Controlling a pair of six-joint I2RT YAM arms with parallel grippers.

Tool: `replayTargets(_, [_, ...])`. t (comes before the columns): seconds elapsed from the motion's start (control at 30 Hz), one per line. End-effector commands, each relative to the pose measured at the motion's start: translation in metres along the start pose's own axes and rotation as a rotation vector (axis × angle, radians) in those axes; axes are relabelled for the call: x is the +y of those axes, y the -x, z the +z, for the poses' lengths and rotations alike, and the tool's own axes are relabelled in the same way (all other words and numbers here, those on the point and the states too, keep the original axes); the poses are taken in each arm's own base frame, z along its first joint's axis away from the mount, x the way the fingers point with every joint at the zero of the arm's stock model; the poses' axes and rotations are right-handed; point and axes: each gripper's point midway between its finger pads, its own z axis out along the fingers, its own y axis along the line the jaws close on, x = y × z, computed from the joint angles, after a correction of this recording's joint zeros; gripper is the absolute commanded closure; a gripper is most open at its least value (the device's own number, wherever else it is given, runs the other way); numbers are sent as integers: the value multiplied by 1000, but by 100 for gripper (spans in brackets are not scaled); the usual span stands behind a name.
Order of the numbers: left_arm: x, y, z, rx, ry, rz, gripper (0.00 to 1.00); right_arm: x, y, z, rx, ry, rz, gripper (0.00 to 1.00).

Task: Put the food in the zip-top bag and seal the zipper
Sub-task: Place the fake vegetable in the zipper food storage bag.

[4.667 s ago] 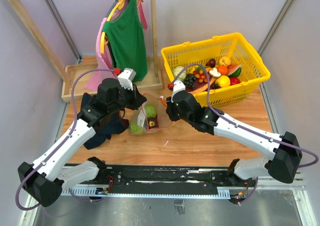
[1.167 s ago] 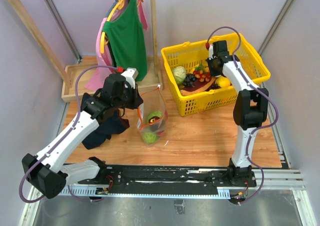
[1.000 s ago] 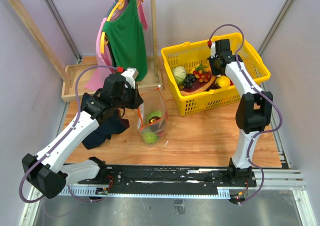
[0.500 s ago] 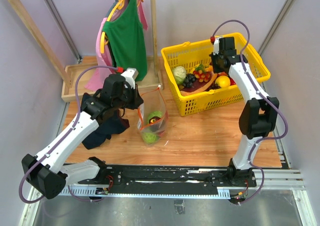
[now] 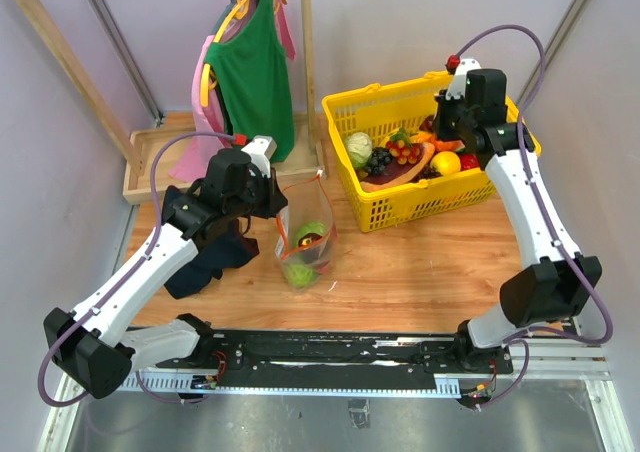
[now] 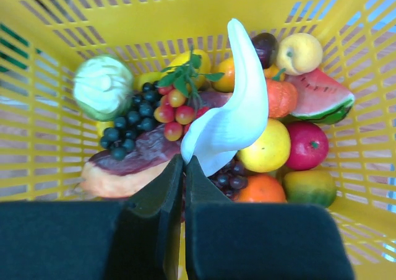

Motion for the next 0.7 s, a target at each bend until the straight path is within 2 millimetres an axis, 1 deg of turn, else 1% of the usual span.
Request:
replayTargets(0.0, [-5,14,-3,-63,-24,-7,100,31,6,-20,-39,89,48,99])
replayTargets(0.13, [-6,16,-2,-69,-25,-16,100,62,17,-47,-91,167,45,99])
replayTargets(0.33, [-5,18,-2,-77,-20,-22,100,129,25,-88,-161,337,60,99])
replayTargets(0.43, [-5,18,-2,-78,-20,-24,100,165,20,-107,-176,426,76,99])
replayTargets(0.53, [-4,19,-2,-81,-15,-26,99,199,10,-123,-173,502,70,99])
replayTargets(0.6, [-4,19,-2,-80,-13,-26,100,225,1,-137,-157,569,49,99])
replayTargets(0.67, [-4,20,-2,-82,-13,-30,99,245,-8,-146,-151,610,19,99])
